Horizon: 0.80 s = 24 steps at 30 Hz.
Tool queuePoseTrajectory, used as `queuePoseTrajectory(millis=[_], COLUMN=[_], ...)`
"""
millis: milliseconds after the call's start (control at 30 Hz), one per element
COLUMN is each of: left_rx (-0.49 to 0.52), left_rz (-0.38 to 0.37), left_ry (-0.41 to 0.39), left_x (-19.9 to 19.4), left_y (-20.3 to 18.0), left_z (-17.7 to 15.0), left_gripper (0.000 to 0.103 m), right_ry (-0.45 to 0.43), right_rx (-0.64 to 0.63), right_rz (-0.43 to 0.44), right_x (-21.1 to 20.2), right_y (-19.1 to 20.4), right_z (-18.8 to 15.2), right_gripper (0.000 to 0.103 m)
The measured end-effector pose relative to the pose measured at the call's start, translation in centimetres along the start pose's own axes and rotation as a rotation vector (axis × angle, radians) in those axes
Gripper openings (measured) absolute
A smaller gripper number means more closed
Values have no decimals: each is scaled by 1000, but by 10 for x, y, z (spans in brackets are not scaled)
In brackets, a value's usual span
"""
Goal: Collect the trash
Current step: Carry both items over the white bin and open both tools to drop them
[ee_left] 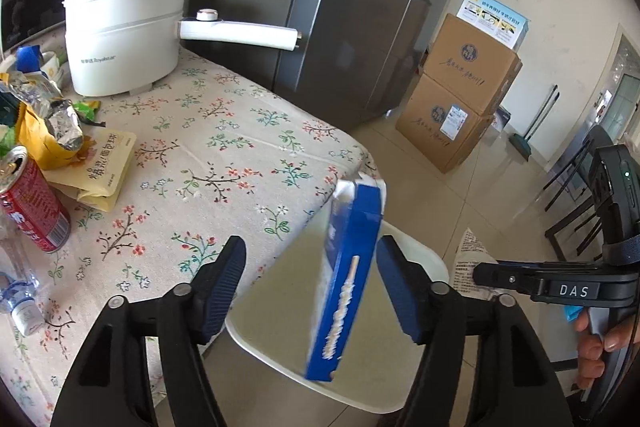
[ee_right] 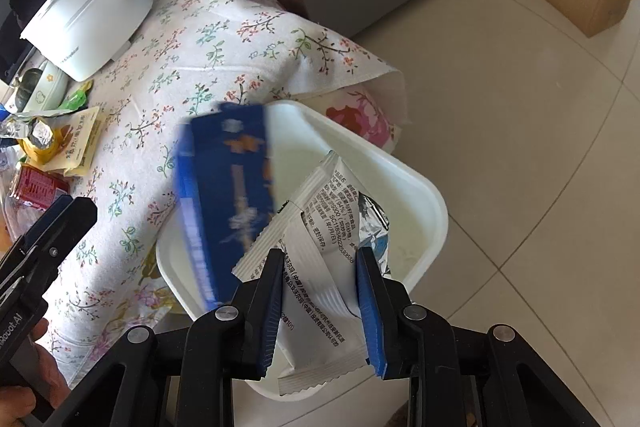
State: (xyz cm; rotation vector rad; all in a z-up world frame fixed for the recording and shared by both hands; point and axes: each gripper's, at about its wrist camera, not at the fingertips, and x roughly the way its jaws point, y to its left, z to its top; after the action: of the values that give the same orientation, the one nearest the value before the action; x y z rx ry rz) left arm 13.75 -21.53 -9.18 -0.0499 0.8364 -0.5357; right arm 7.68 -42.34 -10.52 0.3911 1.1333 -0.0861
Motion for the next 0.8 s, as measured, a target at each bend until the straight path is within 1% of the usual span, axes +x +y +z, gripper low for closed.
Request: queuePoseTrajectory(millis=[167,300,400,500,600,667,700,733,767,800], left_rx=[75,79,81,78,54,38,32,28,24,20], left_rz=[109,165,204,231,240,242,243,245,248,249], left_ry=[-16,-5,-2,2,5,3,1,-1,-2,-3], left_x=[-14,-30,-43,-56,-69,-77,-82,-86,-89,-93], left_y=[0,9,18,30,43,51,54,58,61,64], left_z=[2,1,0,-3,-5,-6,-7,-8,-8,-9], left_gripper=[83,88,89,89,89,89,89,89,89,89], right_ry=[3,9,15,20,20,18,16,14,11,6], right_rx=[-8,-21,-33,-40,-43,-35,-26,-16,-5,2], right_rz=[-4,-8,-16,-28,-35,-33,-26,-19,-17,-19], right_x=[2,7,12,17,20,22,22,22,23,22], right_y=[6,14,20,26,34,38,40,42,44,47], right_z=[1,2,3,4,6,6,7,7,8,8], right_gripper=[32,33,33,35,36,38,42,54,60,71])
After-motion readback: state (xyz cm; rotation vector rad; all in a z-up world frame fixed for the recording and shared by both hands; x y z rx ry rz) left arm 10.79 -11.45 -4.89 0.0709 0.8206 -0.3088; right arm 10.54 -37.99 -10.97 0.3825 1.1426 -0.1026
